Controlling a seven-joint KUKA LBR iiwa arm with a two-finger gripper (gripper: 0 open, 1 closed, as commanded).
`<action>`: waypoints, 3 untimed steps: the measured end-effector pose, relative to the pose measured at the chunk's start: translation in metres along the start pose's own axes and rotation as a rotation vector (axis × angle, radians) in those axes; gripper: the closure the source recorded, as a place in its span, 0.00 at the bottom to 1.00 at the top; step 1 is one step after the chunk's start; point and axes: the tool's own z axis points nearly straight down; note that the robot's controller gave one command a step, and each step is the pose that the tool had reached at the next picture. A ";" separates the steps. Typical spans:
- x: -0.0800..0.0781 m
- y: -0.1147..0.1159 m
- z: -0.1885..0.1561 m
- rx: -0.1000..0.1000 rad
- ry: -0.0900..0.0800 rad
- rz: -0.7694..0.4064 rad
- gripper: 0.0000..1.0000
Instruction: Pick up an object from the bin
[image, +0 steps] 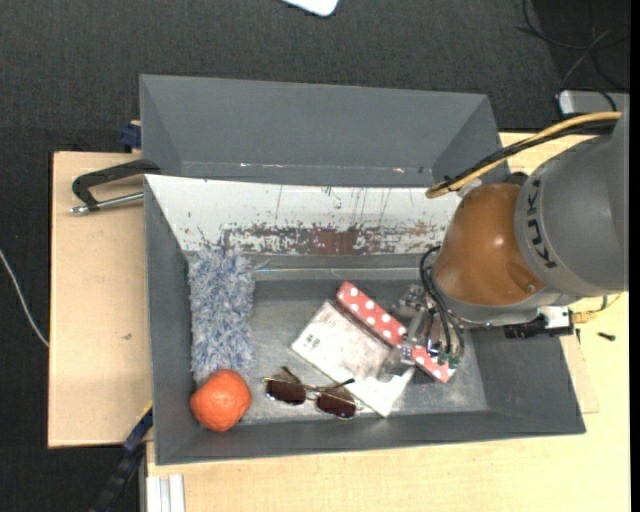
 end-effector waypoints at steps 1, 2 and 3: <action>0.014 0.010 0.000 0.004 -0.007 -0.018 1.00; 0.014 0.010 0.000 0.004 -0.007 -0.018 1.00; 0.013 0.010 -0.002 0.004 -0.005 -0.018 1.00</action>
Offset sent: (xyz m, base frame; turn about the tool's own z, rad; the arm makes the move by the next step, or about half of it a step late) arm 0.0000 0.0000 0.0000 0.0000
